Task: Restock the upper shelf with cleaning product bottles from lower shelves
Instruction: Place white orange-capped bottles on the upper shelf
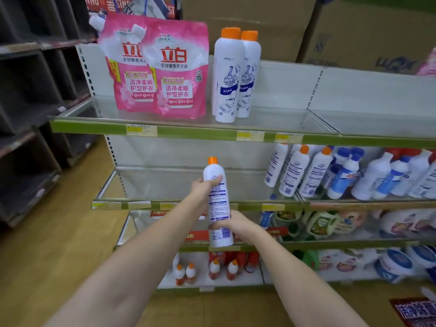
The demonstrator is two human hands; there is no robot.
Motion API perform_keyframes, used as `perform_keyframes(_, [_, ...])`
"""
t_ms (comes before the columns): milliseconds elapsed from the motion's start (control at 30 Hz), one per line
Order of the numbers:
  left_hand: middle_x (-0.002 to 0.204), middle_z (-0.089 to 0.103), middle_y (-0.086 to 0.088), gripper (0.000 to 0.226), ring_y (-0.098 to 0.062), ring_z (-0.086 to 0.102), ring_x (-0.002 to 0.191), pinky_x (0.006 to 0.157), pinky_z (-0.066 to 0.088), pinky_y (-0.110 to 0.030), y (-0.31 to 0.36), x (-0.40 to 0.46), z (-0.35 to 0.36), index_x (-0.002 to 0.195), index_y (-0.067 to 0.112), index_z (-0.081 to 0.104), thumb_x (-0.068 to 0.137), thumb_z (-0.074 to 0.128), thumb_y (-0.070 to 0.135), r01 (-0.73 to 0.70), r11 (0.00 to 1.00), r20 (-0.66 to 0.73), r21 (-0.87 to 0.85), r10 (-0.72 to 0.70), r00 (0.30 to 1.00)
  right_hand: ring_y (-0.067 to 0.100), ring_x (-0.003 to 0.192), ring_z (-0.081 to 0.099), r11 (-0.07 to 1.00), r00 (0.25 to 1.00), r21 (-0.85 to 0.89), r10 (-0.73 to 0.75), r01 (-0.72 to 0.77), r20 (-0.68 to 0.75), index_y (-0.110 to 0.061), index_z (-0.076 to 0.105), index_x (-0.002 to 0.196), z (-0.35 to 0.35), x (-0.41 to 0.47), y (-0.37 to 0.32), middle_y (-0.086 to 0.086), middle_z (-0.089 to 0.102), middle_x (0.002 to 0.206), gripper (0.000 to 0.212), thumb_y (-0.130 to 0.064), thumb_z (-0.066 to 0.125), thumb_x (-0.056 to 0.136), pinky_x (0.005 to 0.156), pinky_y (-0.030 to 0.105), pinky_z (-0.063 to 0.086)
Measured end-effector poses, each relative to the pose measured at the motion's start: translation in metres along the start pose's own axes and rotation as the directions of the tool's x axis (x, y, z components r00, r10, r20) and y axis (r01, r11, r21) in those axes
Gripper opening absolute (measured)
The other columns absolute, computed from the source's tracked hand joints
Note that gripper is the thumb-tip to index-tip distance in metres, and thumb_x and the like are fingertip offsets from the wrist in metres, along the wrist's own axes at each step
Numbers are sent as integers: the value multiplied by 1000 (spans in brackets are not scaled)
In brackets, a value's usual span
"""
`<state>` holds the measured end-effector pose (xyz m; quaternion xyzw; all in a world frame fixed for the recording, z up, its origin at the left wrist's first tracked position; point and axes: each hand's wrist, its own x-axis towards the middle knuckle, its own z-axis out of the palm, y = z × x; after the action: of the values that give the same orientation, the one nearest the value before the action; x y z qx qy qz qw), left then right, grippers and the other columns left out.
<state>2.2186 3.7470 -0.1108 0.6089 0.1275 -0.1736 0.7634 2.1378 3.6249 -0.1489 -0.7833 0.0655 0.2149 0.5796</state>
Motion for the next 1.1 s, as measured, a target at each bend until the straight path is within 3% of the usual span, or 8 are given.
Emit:
perform_keyframes(233, [94, 73, -16, 54, -33, 71, 75, 68, 59, -40, -1, -6, 45, 113, 2, 58, 75, 85, 29, -3, 1000, -110, -21, 1, 994, 29, 107, 71, 990, 995, 143, -32, 18, 98, -12, 66, 121, -37, -10, 11, 9, 75, 112, 75, -26, 90, 51, 100, 47, 54])
perform_keyframes(367, [95, 74, -18, 62, -36, 73, 82, 84, 59, -52, -6, -7, 80, 111, -1, 61, 65, 89, 28, 23, 997, -160, -75, -35, 987, 28, 103, 72, 993, 993, 115, -46, 34, 107, -16, 66, 121, -77, -22, 19, 7, 76, 109, 75, -30, 90, 51, 98, 49, 55])
perform_keyframes(600, [96, 70, -16, 106, -33, 70, 75, 66, 56, -39, -35, 11, 130, 127, 0, 56, 33, 88, 36, 35, 988, -113, -150, -52, 992, 17, 100, 71, 991, 986, -47, -118, 124, 118, -23, 66, 117, -138, -50, 42, 0, 74, 111, 48, -25, 85, 73, 84, 31, 57])
perform_keyframes(700, [93, 69, -17, 98, -32, 68, 73, 65, 56, -38, -38, -12, 153, 124, -2, 58, 39, 88, 37, 12, 986, -129, -166, -33, 991, 14, 99, 71, 983, 982, -100, -144, 156, 123, -24, 66, 115, -156, -59, 49, -2, 74, 110, 46, -29, 85, 73, 83, 30, 57])
perform_keyframes(833, [92, 67, -17, 57, -31, 66, 73, 67, 55, -38, -37, -41, 178, 119, -1, 58, 75, 81, 28, 2, 993, -143, -116, -19, 990, 15, 100, 70, 977, 980, -123, -161, 175, 115, -24, 67, 114, -168, -71, 61, -1, 74, 110, 45, -30, 85, 73, 87, 33, 57])
perform_keyframes(900, [88, 68, -15, 68, -30, 68, 70, 63, 56, -37, -36, -46, 185, 122, -1, 57, 67, 85, 27, 6, 997, -153, -74, -17, 988, 16, 100, 69, 971, 980, -141, -179, 190, 92, -27, 65, 112, -171, -76, 61, -2, 73, 108, 45, -32, 85, 72, 88, 35, 57])
perform_keyframes(1033, [91, 67, -13, 100, -31, 67, 73, 65, 56, -37, -37, -53, 200, 129, 5, 53, 44, 93, 38, 64, 998, -134, -12, -65, 989, 13, 90, 68, 940, 982, -294, -189, 174, -23, -27, 59, 110, -174, -80, 65, -5, 71, 101, 49, -33, 87, 69, 78, 35, 57])
perform_keyframes(1100, [102, 67, -13, 104, -32, 68, 83, 72, 56, -39, -44, -39, 199, 129, 8, 48, 44, 95, 45, 70, 997, -204, -35, -76, 976, 17, 87, 67, 818, 959, -564, -238, 111, -157, -26, 51, 113, -171, -83, 64, -3, 69, 100, 52, -38, 83, 74, 69, 34, 54])
